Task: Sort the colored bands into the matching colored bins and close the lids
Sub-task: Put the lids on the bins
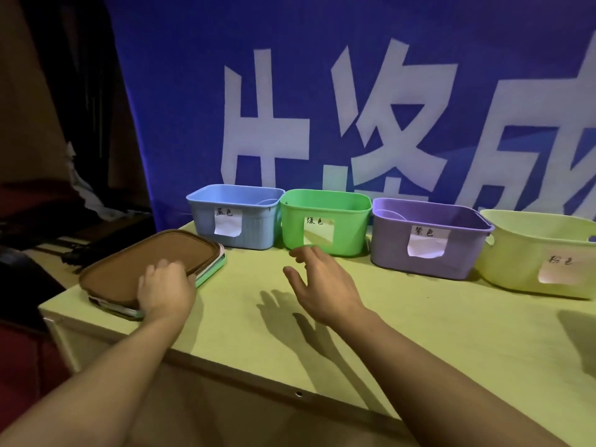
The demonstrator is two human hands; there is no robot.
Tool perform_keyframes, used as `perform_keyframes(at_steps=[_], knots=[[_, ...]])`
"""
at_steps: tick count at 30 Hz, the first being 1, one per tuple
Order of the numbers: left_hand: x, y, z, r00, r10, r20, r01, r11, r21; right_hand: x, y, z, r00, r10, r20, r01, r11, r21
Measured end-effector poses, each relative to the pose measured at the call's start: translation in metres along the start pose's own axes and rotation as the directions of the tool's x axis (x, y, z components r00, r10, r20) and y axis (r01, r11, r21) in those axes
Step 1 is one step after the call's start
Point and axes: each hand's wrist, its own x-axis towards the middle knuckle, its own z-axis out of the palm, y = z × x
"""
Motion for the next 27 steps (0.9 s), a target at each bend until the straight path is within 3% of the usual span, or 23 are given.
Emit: perform_keyframes(at_steps=[7, 10, 14, 19, 22, 27], knots=[[0.003, -0.003, -0.017, 0.984, -0.129, 0.122, 0.155, 0.959, -0.238, -0.002, -0.004, -0.013, 1.0, 0.023, 0.004, -0.023, 1.0, -0.004], [0.005, -0.003, -0.02, 0.979, -0.139, 0.149, 0.175, 0.948, -0.266, -0.004, -0.004, -0.018, 1.0, 0.026, 0.004, -0.026, 1.0, -0.006], [0.001, 0.001, -0.029, 0.992, -0.118, 0.047, 0.126, 0.949, -0.29, -0.006, -0.006, -0.027, 0.999, 0.032, -0.006, -0.032, 0.999, 0.005], [0.0, 0.022, -0.053, 0.979, -0.037, -0.199, -0.045, 0.92, -0.39, -0.007, -0.003, -0.045, 0.997, 0.052, -0.057, -0.049, 0.998, 0.045], [-0.007, 0.046, -0.072, 0.958, -0.003, -0.288, -0.155, 0.837, -0.525, -0.006, 0.003, -0.061, 0.994, 0.061, -0.089, -0.056, 0.997, 0.052], [-0.039, 0.125, -0.107, 0.941, 0.012, -0.339, -0.28, 0.591, -0.757, -0.008, 0.027, -0.099, 0.981, 0.119, -0.15, -0.107, 0.99, 0.088]])
